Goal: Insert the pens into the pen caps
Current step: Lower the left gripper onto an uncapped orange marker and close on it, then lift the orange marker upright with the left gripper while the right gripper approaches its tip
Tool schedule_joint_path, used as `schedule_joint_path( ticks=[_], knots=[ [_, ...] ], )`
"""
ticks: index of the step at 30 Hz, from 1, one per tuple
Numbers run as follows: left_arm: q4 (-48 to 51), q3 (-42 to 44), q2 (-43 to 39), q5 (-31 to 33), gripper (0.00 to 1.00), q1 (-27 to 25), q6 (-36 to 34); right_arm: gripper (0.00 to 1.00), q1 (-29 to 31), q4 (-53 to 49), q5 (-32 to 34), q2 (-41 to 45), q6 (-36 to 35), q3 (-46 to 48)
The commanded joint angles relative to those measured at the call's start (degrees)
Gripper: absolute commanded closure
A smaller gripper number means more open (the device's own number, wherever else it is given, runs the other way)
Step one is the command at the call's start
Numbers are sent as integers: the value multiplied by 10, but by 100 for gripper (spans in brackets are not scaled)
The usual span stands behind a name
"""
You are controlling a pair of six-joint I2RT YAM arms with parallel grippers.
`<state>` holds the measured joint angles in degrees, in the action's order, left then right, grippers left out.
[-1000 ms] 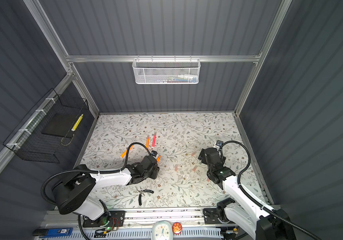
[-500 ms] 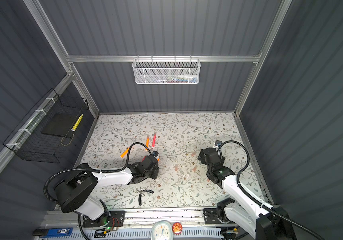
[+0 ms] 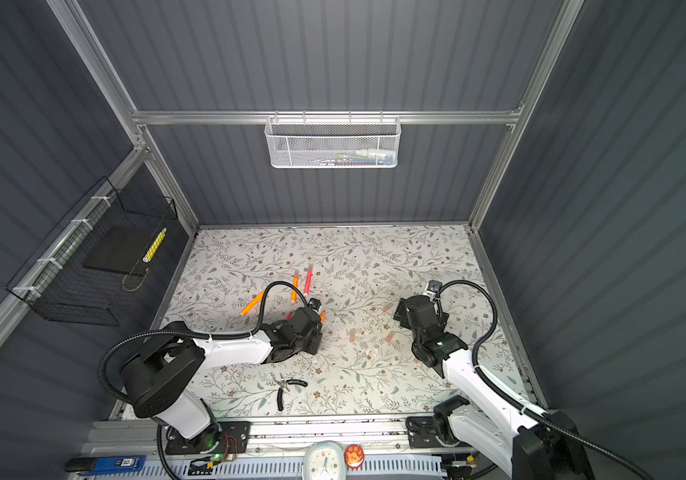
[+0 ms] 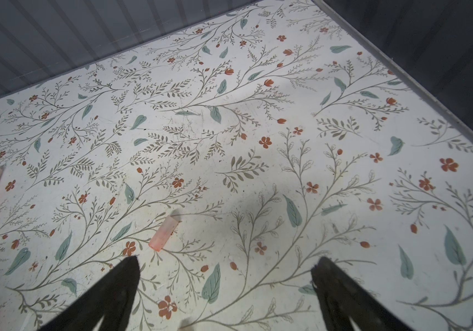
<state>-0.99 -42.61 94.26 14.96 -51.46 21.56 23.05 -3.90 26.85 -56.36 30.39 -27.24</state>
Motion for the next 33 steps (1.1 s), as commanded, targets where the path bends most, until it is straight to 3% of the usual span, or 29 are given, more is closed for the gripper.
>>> schedule_joint_path(
  ticks=[1,7,16,21,25,29,33],
  knots=[
    [33,-3,11,3,83,-5,-5,4,5,-5,15,-4,-7,-18],
    [20,8,-8,-5,93,-4,-7,4,9,-6,23,-7,-6,-20],
    [-14,33,-54,-33,96,-5,0,6,16,-29,46,-2,7,-28],
    [-40,54,-95,-51,99,-4,9,10,21,-94,21,64,49,-42],
    [-63,56,-122,-92,100,-5,12,10,75,-120,-2,137,82,-49],
    [-90,61,-144,-129,100,-5,13,12,147,-53,-36,190,135,-8],
    [-125,78,-174,-158,100,-4,18,11,224,125,-68,191,193,73]
  ],
)
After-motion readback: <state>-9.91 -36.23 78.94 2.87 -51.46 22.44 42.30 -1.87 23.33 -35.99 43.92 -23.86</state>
